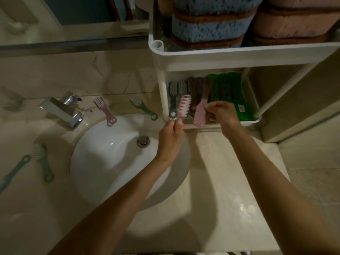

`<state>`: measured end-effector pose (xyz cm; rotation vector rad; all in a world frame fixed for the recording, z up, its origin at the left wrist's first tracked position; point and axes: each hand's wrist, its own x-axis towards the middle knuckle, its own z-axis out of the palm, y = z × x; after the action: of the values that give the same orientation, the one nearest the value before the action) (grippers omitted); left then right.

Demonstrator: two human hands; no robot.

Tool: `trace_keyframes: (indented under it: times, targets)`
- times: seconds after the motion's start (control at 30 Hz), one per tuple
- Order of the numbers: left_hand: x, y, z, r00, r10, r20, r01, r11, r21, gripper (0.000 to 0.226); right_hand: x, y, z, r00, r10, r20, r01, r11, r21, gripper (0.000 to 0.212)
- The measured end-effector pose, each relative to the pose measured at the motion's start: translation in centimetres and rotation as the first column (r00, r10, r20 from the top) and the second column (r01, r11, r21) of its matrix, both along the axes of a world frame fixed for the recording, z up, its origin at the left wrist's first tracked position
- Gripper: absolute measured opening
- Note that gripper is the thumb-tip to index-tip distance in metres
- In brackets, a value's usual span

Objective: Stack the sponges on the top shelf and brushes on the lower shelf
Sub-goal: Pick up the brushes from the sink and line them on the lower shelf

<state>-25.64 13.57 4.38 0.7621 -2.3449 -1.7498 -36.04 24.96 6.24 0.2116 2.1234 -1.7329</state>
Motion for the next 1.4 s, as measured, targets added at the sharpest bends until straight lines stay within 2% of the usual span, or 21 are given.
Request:
trace_keyframes:
  times: [0.07,0.13,0.23,0.27,0.33,0.4,0.47,0.53,0.63,0.73,0.8,0.87,0.93,1.0,1.03,1.07,1.1,1.2,1.27,1.4]
  targets:
    - [0.5,-0.7,-0.2,0.998,-0.059,0.010,0.060,0.980,-0.192,0.020,-2.0,-0.9,-0.4,1.000,-0.021,-0.021,0.023,0.997,0.076,0.020]
    - [1.2,-1.6,-0.8,0.993,-0.111,0.048,0.121,0.920,-0.373,0.021,-3.5,-2.2,-0.9,0.998,-0.004,-0.056,0.012,0.991,0.136,0.014]
    - [2.0,-3.1,-1.7,0.979,-0.178,0.096,0.202,0.823,-0.531,0.027,-4.8,-4.7,-1.5,0.994,0.071,-0.081,-0.049,0.966,0.254,0.006]
    - [2.3,-3.6,-1.9,0.973,-0.198,0.118,0.230,0.785,-0.576,0.027,-5.2,-5.5,-1.7,0.988,0.121,-0.099,-0.082,0.940,0.332,0.014]
    - [2.4,-4.5,-2.3,0.958,-0.240,0.157,0.283,0.695,-0.661,0.024,-6.0,-6.8,-2.5,0.971,0.212,-0.111,-0.135,0.868,0.478,0.030]
    - [2.3,-5.3,-2.7,0.942,-0.281,0.181,0.319,0.593,-0.739,0.015,-6.8,-7.8,-3.3,0.952,0.286,-0.105,-0.150,0.739,0.657,0.041]
    - [2.2,-5.9,-3.2,0.948,-0.270,0.167,0.290,0.522,-0.802,0.018,-7.4,-8.3,-4.0,0.938,0.330,-0.103,-0.126,0.604,0.787,0.055]
    - [2.0,-6.2,-3.5,0.942,-0.292,0.166,0.298,0.500,-0.813,0.015,-7.8,-8.5,-4.6,0.951,0.294,-0.094,-0.098,0.575,0.813,0.064]
    - [2.0,-6.2,-3.7,0.942,-0.302,0.147,0.291,0.515,-0.806,0.016,-8.0,-8.7,-5.5,0.945,0.311,-0.104,-0.063,0.484,0.873,0.063]
    - [1.9,-6.0,-3.6,0.941,-0.296,0.164,0.305,0.538,-0.786,0.007,-7.7,-8.6,-6.3,0.944,0.311,-0.112,-0.052,0.473,0.880,0.059]
    - [1.7,-6.0,-3.3,0.941,-0.294,0.170,0.310,0.537,-0.784,0.009,-7.3,-8.3,-6.8,0.922,0.338,-0.190,0.001,0.488,0.873,0.049]
    - [1.6,-6.0,-3.2,0.938,-0.309,0.160,0.308,0.523,-0.795,0.005,-6.9,-8.0,-6.4,0.881,0.350,-0.318,0.061,0.582,0.811,0.030]
    - [1.5,-6.0,-3.2,0.922,-0.329,0.204,0.344,0.460,-0.819,0.014,-6.6,-7.4,-5.1,0.858,0.329,-0.394,0.027,0.738,0.675,0.019]
    - [1.2,-6.2,-3.1,0.904,-0.353,0.240,0.376,0.390,-0.841,0.032,-6.1,-6.4,-3.4,0.862,0.347,-0.370,-0.138,0.862,0.487,0.013]
    - [1.1,-6.2,-2.8,0.900,-0.359,0.248,0.383,0.377,-0.843,0.029,-5.5,-5.7,-2.3,0.867,0.390,-0.310,-0.254,0.881,0.399,0.012]
    - [1.0,-6.2,-2.4,0.897,-0.365,0.248,0.383,0.363,-0.850,0.018,-4.8,-4.8,-1.2,0.854,0.471,-0.223,-0.379,0.855,0.354,0.014]
    - [0.8,-6.1,-2.1,0.904,-0.365,0.223,0.360,0.367,-0.858,0.012,-4.2,-3.9,-0.2,0.806,0.576,-0.134,-0.504,0.787,0.355,0.019]
    - [0.2,-5.4,-1.5,0.910,-0.372,0.181,0.328,0.382,-0.864,0.017,-2.4,-1.4,1.5,0.583,0.811,0.038,-0.753,0.523,0.399,0.024]
    - [-0.3,-5.0,-1.4,0.892,-0.421,0.164,0.328,0.355,-0.875,0.012,-1.6,-0.4,1.8,0.510,0.855,0.092,-0.802,0.435,0.410,0.018]
    - [-1.1,-4.0,-0.8,0.863,-0.487,0.137,0.323,0.321,-0.890,0.016,-0.6,1.3,2.4,0.487,0.867,0.109,-0.787,0.381,0.486,0.013]
